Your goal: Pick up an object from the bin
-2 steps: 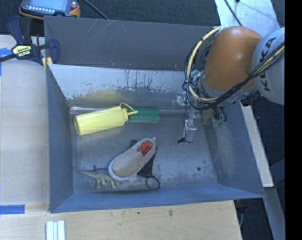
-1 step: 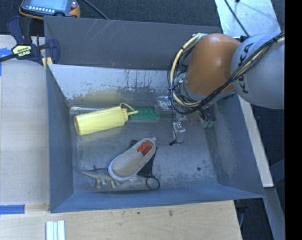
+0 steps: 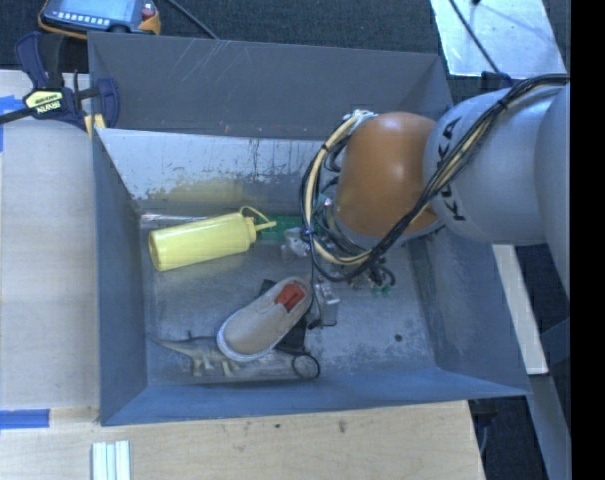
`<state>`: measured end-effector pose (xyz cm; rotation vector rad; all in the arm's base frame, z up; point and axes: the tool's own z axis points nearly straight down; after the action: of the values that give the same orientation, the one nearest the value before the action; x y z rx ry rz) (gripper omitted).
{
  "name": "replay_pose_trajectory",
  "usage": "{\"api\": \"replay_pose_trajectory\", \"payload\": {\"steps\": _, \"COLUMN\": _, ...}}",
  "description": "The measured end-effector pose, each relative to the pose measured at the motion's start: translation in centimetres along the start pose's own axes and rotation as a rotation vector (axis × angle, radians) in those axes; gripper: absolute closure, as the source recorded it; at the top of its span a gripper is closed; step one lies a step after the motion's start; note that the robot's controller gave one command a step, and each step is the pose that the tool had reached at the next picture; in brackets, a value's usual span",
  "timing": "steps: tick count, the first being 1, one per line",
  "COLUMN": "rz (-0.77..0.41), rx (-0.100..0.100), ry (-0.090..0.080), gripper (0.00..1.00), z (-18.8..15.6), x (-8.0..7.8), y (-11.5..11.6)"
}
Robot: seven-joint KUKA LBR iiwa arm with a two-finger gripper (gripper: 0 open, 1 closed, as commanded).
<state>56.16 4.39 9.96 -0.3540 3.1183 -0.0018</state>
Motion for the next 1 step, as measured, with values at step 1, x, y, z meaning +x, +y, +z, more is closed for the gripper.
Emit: {"api": "replay_pose_trajectory", "payload": {"steps": 1, "rz": -0.013, "rx": -0.004, "ry": 0.004, "gripper": 0.0, "z": 0.39, "x": 1.98, "y": 5.43}}
